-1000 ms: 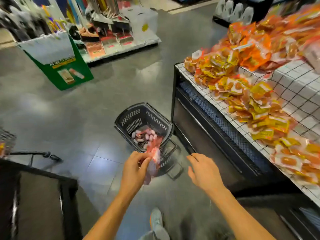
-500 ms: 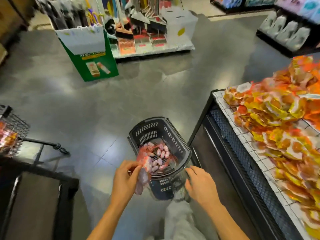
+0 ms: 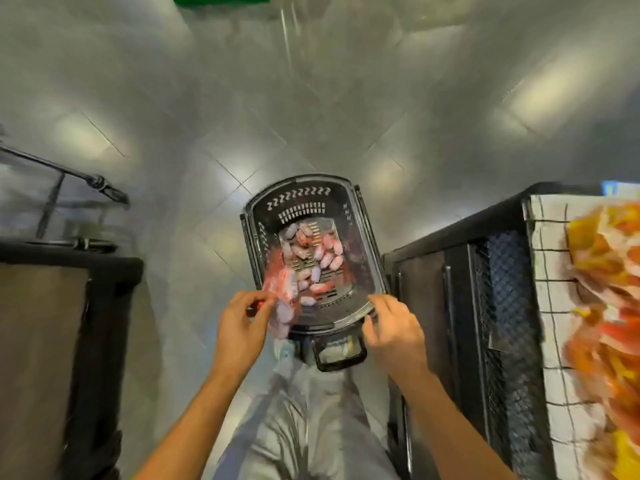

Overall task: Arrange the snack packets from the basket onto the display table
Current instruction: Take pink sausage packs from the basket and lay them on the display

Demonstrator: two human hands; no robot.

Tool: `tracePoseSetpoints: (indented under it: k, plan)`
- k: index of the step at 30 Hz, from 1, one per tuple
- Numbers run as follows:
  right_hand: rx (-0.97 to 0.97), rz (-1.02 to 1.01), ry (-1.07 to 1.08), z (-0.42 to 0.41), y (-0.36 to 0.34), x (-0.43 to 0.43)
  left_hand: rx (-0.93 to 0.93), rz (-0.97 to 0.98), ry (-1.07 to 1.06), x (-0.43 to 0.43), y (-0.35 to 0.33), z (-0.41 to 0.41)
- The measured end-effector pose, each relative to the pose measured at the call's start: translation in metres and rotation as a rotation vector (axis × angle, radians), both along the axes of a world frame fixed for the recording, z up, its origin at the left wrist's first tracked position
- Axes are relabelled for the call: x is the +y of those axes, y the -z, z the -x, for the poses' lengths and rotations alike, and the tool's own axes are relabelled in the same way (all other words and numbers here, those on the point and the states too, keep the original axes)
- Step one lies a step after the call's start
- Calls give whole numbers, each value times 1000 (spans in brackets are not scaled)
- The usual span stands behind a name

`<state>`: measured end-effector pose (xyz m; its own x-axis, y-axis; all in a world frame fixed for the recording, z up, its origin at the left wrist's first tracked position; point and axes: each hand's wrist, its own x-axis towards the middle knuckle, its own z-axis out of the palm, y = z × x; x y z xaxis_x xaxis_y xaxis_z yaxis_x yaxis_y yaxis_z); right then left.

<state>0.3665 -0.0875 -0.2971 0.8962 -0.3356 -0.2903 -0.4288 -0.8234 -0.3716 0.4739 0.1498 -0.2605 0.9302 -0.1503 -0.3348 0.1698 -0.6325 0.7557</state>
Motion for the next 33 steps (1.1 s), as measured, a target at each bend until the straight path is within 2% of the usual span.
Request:
tracePoseSetpoints:
  k: [5, 12, 16, 20, 27, 30, 33]
  plan:
    - [180, -67, 6, -37, 94, -31, 73, -32, 52, -31, 84, -25]
    - [207, 30, 58, -54, 241, -64, 103, -121, 174, -60, 237, -46]
    - [106, 23, 77, -53, 297, -68, 163, -128, 242, -76, 303, -44]
    - [-6, 51, 140, -48, 321, -67, 204, -117, 308, -91, 357, -38]
    - [-29, 40, 132, -45, 333, -71, 239, -132, 421, -126, 418, -37]
    - [-33, 63, 151, -44, 333, -69, 215, -138, 470, -124, 425, -34]
    - [10, 31, 154, -48, 323, -68, 203, -193, 518, -114, 401, -33]
